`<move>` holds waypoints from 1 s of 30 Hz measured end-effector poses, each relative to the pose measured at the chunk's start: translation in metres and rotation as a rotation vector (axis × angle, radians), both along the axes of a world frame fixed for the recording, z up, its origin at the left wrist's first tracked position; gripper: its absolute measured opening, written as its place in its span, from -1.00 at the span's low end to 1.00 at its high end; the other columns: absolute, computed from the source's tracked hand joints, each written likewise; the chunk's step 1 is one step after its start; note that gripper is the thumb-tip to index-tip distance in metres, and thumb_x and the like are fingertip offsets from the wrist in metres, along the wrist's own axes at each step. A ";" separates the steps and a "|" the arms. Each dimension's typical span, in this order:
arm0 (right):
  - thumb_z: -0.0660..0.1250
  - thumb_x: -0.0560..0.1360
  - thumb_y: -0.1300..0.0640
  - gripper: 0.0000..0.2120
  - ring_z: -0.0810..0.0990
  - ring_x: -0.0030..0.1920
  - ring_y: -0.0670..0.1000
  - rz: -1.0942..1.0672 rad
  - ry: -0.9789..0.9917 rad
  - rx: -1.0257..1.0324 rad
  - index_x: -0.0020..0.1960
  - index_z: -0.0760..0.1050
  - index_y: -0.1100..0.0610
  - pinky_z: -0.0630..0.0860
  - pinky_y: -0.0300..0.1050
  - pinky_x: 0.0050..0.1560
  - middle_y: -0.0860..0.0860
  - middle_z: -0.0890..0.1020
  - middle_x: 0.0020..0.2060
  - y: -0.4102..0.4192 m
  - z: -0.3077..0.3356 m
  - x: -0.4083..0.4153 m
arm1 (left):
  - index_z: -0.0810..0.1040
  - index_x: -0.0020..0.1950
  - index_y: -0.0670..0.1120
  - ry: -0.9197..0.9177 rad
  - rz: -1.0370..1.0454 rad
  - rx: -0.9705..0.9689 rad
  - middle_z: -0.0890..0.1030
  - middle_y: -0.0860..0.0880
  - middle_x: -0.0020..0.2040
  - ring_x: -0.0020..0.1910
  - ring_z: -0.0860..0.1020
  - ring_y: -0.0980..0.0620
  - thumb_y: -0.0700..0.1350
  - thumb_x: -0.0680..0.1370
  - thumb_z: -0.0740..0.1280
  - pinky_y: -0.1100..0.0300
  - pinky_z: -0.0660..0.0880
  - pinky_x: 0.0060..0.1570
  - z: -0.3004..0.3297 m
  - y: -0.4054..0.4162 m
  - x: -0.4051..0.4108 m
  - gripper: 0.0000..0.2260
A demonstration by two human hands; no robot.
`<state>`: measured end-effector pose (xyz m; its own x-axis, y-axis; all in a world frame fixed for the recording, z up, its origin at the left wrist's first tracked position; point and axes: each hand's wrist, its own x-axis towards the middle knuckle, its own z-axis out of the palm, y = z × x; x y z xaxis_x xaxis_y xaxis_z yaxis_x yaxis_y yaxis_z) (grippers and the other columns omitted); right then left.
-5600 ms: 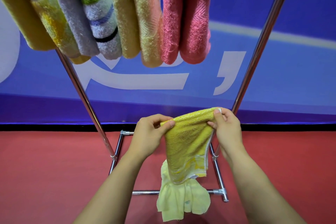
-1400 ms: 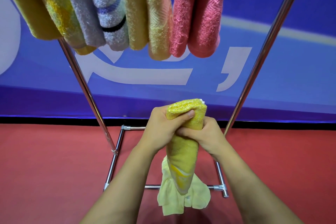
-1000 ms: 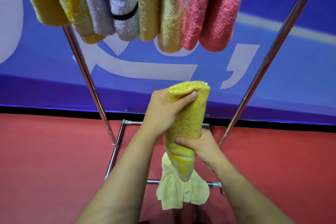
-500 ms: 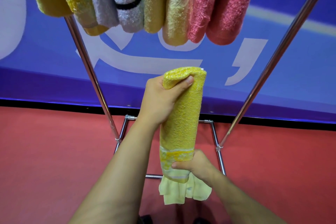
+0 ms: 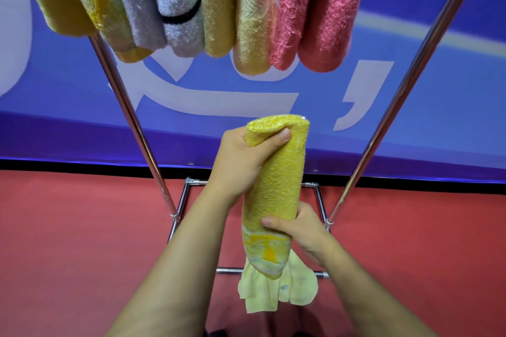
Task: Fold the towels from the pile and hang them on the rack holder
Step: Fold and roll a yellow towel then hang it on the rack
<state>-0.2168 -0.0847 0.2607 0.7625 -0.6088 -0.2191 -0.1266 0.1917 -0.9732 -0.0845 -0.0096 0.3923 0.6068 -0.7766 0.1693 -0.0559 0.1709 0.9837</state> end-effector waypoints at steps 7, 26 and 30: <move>0.59 0.38 0.06 -0.74 0.74 -0.05 0.02 0.014 -0.032 -0.117 0.03 0.68 0.12 0.62 -0.04 -0.01 0.08 0.77 -0.04 0.004 0.026 -0.007 | 0.74 -0.05 -0.03 0.030 0.096 0.024 0.75 0.06 -0.18 -0.17 0.67 0.16 -0.09 0.55 0.50 0.22 0.60 -0.11 -0.006 -0.003 0.006 -0.96; 0.50 0.45 0.00 -0.84 0.69 0.04 -0.03 0.086 -0.272 -0.204 0.02 0.72 -0.03 0.57 -0.16 0.08 0.01 0.74 0.01 0.013 0.088 -0.022 | 0.58 0.23 -0.18 0.225 0.042 0.557 0.69 -0.10 0.07 0.06 0.68 -0.08 -0.21 0.47 0.56 0.05 0.65 0.06 -0.071 0.001 0.035 -0.64; 0.38 0.48 0.14 -0.73 0.68 0.05 0.13 0.075 -0.400 0.092 0.17 0.66 0.11 0.63 -0.01 0.10 0.19 0.71 0.08 0.004 0.093 -0.025 | 0.61 0.34 -0.08 0.220 -0.197 0.304 0.68 -0.06 0.27 0.29 0.63 -0.04 0.11 0.57 0.38 -0.09 0.47 0.41 -0.046 0.007 0.020 -0.59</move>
